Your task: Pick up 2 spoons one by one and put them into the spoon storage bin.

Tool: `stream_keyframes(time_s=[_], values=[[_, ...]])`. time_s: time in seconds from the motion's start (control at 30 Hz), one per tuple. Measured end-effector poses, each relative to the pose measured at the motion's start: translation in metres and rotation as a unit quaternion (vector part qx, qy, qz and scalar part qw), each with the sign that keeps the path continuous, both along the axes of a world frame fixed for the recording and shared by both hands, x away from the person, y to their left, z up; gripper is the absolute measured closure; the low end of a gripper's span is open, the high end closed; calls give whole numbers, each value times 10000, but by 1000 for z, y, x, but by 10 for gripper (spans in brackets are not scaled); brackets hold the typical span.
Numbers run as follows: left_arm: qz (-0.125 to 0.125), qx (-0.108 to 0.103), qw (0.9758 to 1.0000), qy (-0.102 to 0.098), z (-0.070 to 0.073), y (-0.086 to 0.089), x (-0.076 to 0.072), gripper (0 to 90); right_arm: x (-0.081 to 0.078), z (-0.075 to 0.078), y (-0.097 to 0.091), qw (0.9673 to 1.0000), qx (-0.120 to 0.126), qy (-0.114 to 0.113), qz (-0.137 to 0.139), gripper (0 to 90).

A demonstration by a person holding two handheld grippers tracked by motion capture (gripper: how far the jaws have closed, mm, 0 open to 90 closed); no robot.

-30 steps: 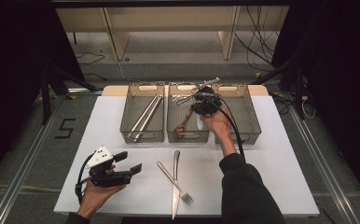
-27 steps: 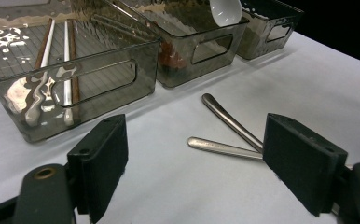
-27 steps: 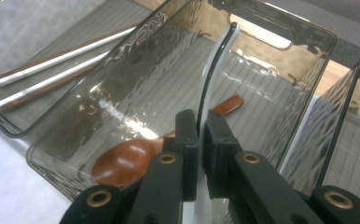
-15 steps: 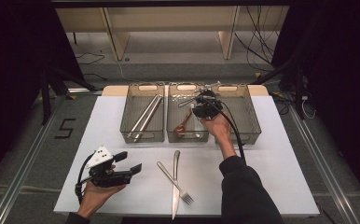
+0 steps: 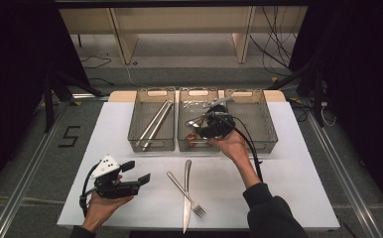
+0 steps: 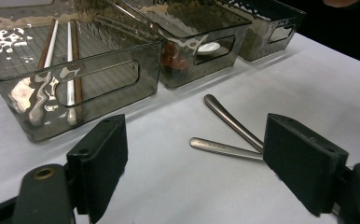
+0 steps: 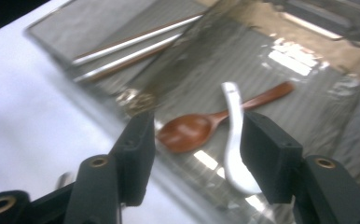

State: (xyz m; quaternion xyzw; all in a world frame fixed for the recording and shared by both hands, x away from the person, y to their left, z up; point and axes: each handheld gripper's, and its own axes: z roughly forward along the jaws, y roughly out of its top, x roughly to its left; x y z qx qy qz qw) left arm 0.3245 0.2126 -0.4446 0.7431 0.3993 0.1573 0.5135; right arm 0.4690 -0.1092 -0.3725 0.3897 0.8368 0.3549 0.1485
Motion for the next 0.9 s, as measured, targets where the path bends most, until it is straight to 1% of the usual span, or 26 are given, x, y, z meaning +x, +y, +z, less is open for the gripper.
stream_keyframes(time_s=[0.03,0.17,0.33,0.37,0.5,0.57,0.73,0.8,0.9], values=[[4,-2,10000,-3,0,0,0,216,-7,0,1,10000,27,8,89,449],[8,10,10000,-1,0,0,0,216,-24,-3,5,9995,89,107,300,426],[11,21,10000,-7,0,1,0,215,-41,-8,9,9985,113,199,507,411],[18,16,10000,-13,0,1,0,215,-45,-10,10,9982,148,246,527,410],[27,-4,10000,-19,0,0,0,215,-53,-15,11,9977,156,260,607,398],[33,-5,10000,-18,0,0,0,215,-58,-19,12,9975,155,319,617,392],[25,8,10000,-27,0,1,1,215,-67,-27,15,9967,102,385,703,381],[24,11,10000,-21,0,1,1,215,-70,-31,17,9962,92,464,733,376],[49,-32,10000,-21,0,0,1,214,-74,-34,18,9960,31,463,766,370]])
